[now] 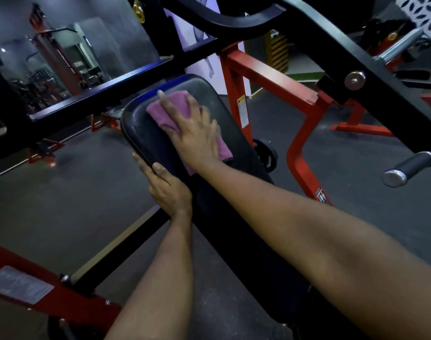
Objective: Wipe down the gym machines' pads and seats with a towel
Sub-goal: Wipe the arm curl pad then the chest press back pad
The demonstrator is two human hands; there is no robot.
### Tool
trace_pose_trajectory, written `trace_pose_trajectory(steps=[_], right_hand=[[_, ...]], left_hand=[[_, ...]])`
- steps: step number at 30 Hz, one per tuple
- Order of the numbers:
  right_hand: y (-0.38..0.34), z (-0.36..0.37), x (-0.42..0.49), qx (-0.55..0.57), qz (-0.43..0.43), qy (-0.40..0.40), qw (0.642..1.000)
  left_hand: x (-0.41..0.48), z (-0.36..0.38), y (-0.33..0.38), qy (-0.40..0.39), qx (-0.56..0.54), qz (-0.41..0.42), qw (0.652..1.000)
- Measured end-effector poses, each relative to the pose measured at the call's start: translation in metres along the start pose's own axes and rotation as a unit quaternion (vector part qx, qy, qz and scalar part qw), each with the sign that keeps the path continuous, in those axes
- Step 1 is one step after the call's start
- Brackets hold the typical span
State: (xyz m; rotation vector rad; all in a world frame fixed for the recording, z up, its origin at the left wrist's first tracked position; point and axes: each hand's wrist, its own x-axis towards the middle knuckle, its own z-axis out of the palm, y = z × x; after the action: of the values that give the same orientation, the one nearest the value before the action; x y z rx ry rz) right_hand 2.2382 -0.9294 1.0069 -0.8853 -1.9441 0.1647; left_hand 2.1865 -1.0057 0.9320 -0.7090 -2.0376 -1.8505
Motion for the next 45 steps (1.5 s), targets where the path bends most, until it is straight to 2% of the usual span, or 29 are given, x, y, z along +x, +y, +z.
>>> trace_pose_trajectory(steps=[3, 6, 11, 14, 16, 18, 20, 23, 27, 31, 35, 39, 42, 43, 45], right_hand=[[0.016, 0.008, 0.001, -0.004, 0.011, -0.002, 1.000], [0.057, 0.013, -0.033, 0.032, 0.099, 0.006, 0.995], [0.122, 0.016, -0.097, 0.018, 0.230, -0.005, 0.973], [0.151, 0.019, -0.139, 0.043, 0.330, 0.003, 0.943], [0.162, 0.017, -0.158, 0.084, 0.420, 0.005, 0.904], [0.161, 0.014, -0.156, 0.112, 0.456, 0.016, 0.883], [0.144, 0.008, -0.127, 0.121, 0.413, 0.045, 0.902], [0.105, 0.000, -0.050, 0.130, 0.285, 0.078, 0.947], [0.041, -0.007, 0.047, 0.094, 0.119, 0.014, 0.988], [0.018, 0.002, 0.058, 0.007, -0.027, -0.013, 1.000], [0.053, 0.003, 0.062, 0.025, 0.026, -0.005, 0.999], [0.068, 0.003, 0.067, 0.065, 0.150, -0.006, 0.987], [0.065, -0.002, 0.078, 0.104, 0.256, -0.002, 0.961], [0.057, -0.004, 0.079, 0.097, 0.263, 0.003, 0.960], [0.033, -0.004, 0.070, 0.042, 0.179, 0.019, 0.983]], left_hand=[[-0.001, 0.000, 0.002, -0.002, -0.010, -0.011, 1.000], [-0.003, -0.001, 0.007, 0.004, -0.006, -0.033, 0.999], [-0.009, -0.004, 0.015, -0.009, -0.003, -0.056, 0.998], [-0.015, -0.006, 0.025, -0.002, -0.008, -0.049, 0.999], [-0.016, -0.006, 0.028, 0.006, -0.014, -0.034, 0.999], [-0.018, -0.006, 0.030, 0.010, -0.011, -0.024, 1.000], [-0.020, -0.007, 0.034, 0.013, -0.009, -0.023, 1.000], [-0.021, -0.006, 0.035, 0.014, -0.015, -0.013, 1.000], [-0.018, -0.005, 0.035, 0.009, -0.005, -0.020, 1.000], [-0.018, -0.006, 0.036, 0.008, -0.012, -0.008, 1.000], [-0.015, -0.005, 0.033, 0.010, -0.003, -0.014, 1.000], [-0.013, -0.006, 0.031, 0.008, 0.004, -0.016, 1.000], [-0.013, -0.004, 0.028, 0.009, 0.006, -0.018, 1.000], [-0.012, -0.004, 0.028, 0.011, 0.007, -0.020, 1.000], [-0.012, -0.003, 0.028, 0.013, 0.008, -0.020, 1.000]])
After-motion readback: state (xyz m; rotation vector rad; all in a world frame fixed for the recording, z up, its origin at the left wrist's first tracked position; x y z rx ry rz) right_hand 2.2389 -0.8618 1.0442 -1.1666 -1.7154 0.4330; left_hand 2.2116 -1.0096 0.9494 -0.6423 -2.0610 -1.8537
